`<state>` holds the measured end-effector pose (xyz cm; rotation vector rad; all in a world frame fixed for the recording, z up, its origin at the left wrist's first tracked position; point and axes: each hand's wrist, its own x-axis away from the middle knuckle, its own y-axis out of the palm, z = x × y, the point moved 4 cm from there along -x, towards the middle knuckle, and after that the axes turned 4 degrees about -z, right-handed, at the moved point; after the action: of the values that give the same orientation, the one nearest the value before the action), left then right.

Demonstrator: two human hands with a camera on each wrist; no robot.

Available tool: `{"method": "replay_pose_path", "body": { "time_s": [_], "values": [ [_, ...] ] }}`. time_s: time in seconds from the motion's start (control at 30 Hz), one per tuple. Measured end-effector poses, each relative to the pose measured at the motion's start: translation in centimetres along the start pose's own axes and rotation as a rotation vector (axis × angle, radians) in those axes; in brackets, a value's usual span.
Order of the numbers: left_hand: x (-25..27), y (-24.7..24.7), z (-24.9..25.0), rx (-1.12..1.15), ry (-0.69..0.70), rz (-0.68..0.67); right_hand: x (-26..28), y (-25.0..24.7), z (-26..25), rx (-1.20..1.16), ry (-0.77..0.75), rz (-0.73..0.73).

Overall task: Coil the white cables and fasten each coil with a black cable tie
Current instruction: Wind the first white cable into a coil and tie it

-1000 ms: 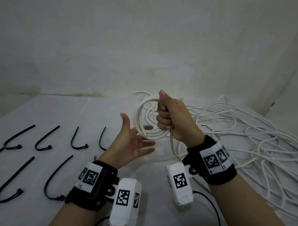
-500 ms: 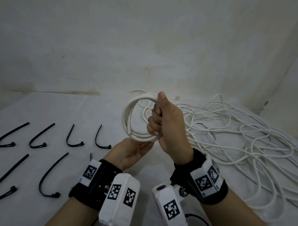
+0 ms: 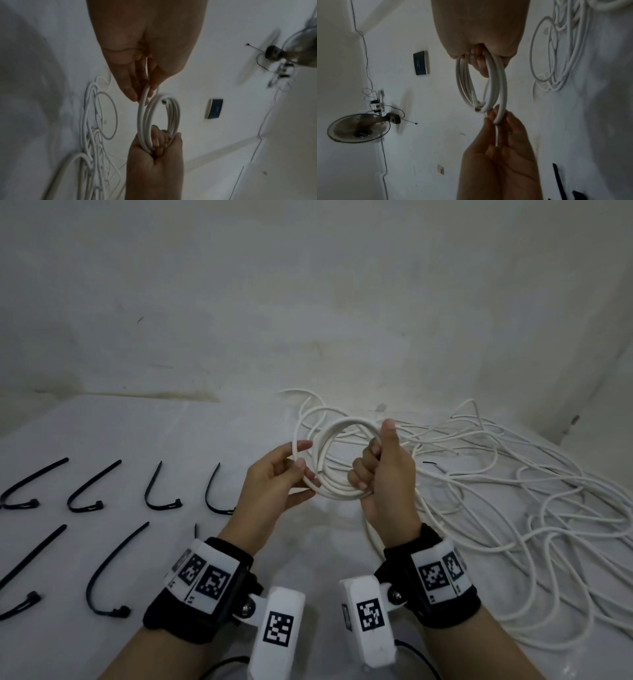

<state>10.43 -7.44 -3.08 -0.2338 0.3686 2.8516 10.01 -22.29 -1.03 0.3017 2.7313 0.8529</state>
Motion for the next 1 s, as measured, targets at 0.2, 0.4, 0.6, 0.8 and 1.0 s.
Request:
{"method": "replay_pose_path", "body": {
  "time_s": [0.2,0.4,0.6,0.8,1.0],
  "values": [
    [0.4,0.0,0.8,-0.115,0.186,0.085,0.3,-0.6,0.7,0.050,0.057,-0.027],
    [0.4,-0.3,0.4,-0.073,0.149,0.081,0.9,-0.1,1.3,0.117,0.084,-0.086],
    [0.5,0.5,0.7,-0.102,0.111,-0.065,1.5,0.2,1.6,0.230,0.089,-0.096],
    [-0.1,-0.1,0.1,-0.157,0.060,-0.100,1.8,0.8,1.9,0.373,0.086,-0.151],
    [-0.2,-0.5,0.2,-0.097,0.076,-0.090,1.8,0.7,-0.3,0.882,-0.421,-0.154]
  ]
}}
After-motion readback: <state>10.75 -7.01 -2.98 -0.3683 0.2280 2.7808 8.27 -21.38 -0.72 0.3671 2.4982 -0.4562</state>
